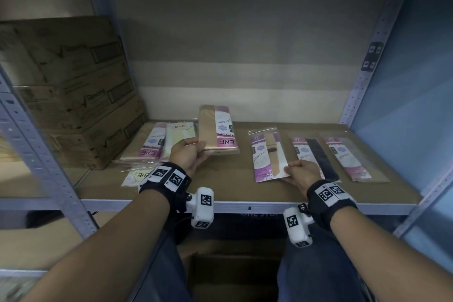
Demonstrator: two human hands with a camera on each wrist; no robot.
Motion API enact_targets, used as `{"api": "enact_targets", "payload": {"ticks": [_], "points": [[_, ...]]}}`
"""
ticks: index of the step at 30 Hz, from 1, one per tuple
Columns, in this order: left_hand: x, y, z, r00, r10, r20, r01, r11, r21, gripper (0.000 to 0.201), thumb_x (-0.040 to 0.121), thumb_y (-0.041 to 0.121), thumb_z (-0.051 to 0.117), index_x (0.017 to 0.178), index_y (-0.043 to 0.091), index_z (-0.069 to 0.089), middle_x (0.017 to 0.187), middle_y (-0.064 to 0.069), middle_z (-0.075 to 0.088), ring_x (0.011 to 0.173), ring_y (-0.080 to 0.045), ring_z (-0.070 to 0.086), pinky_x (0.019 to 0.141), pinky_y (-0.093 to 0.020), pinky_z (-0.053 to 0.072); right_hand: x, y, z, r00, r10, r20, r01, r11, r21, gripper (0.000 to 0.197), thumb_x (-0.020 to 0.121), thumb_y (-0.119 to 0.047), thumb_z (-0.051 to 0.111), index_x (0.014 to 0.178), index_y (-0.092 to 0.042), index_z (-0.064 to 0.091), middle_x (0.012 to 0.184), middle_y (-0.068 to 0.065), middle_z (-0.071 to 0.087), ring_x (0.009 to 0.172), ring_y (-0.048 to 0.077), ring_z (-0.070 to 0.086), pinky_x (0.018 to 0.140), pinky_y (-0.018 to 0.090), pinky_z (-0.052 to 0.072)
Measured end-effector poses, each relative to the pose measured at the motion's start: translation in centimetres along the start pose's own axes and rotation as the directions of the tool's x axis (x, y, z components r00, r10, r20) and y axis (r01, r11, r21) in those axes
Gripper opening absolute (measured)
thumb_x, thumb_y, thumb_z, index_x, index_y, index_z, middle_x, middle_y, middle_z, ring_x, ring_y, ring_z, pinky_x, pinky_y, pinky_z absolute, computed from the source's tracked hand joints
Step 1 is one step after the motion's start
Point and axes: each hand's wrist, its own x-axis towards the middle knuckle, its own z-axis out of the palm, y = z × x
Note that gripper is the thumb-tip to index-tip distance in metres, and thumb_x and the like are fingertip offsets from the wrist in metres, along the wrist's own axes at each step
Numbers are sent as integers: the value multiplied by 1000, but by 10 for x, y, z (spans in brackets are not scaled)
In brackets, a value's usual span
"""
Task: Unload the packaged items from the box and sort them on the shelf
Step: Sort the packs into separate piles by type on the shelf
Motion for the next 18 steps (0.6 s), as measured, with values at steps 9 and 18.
{"api": "enact_targets", "payload": {"ticks": [9, 18], "points": [[-9, 0, 11, 998, -8, 61, 10, 999, -33, 30, 90, -4, 55, 120, -2, 49, 116, -20, 62, 104, -32, 64, 84, -37, 58, -3, -6, -8, 981, -165, -104, 112, 913, -393, 26, 81, -6, 66, 106, -4, 65, 108, 10, 65, 109, 28, 59, 97, 31, 45], [-26, -6, 33, 994, -25, 105, 31, 998, -57, 25, 91, -7, 53, 114, -1, 49, 101, -17, 62, 86, -26, 65, 64, -30, 61, -23, -28, 8, 963, -264, 46, 267, 935, -234, 11, 85, -19, 67, 94, -13, 68, 98, 6, 69, 93, 22, 64, 90, 34, 50]]}}
